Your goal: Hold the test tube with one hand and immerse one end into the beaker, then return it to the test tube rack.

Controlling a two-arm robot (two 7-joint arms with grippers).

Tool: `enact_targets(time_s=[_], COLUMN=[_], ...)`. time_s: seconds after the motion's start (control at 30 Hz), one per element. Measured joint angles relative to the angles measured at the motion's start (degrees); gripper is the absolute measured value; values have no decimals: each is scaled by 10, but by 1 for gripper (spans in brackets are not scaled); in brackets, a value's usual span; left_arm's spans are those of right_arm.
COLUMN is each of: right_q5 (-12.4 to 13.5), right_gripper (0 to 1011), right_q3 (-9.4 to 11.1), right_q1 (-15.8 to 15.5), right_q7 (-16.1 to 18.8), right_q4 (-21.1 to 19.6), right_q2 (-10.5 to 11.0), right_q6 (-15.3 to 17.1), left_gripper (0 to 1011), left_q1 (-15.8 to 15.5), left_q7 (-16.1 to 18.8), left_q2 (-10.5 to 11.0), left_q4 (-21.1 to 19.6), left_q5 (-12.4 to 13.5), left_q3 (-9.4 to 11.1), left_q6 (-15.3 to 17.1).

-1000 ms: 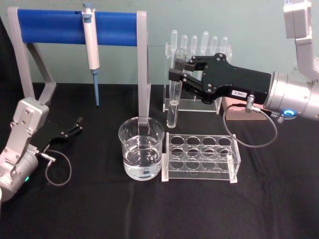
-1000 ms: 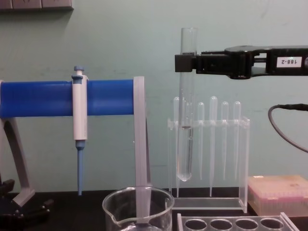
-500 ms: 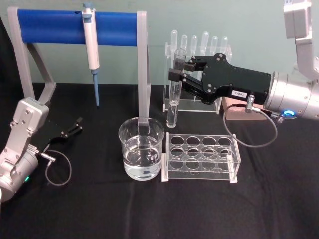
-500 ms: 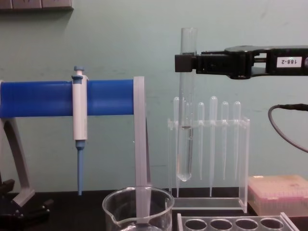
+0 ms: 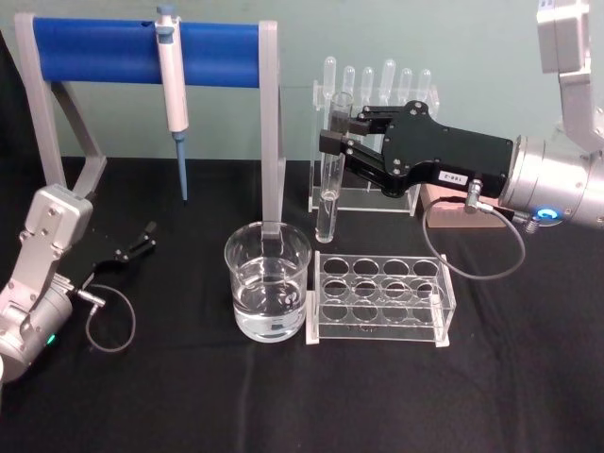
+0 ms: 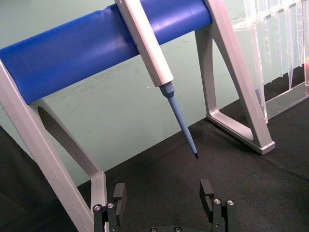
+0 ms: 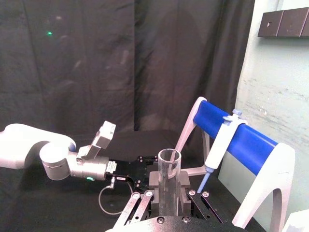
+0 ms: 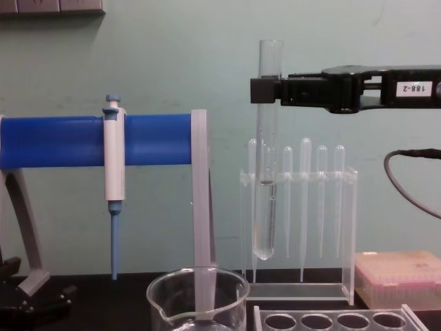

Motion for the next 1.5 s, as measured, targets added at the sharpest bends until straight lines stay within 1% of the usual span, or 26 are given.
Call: enact_targets(time_s=[0.93, 1.03, 1.2, 1.33, 1.5], right_q5=[0, 6, 14, 14, 9], right_gripper=[246, 246, 247, 246, 246], right_q3=[0, -2, -8, -14, -28], right_q1=[1, 6, 16, 22, 26], right_q7=[0, 9, 13, 14, 15], right_q4=[0, 3, 7, 10, 22], right_q2=[-1, -6, -17, -24, -39], right_q6=[0, 0, 2, 2, -7], left_gripper=[1000, 1000, 1000, 1000, 1000], left_q1=[0, 0, 0, 0, 0], left_q7=[0, 0, 0, 0, 0], left_q2=[0, 0, 0, 0, 0], left_q4=[0, 0, 0, 0, 0], left_q5=[0, 0, 0, 0, 0], left_q3=[0, 0, 0, 0, 0], left_q6=[0, 0, 0, 0, 0])
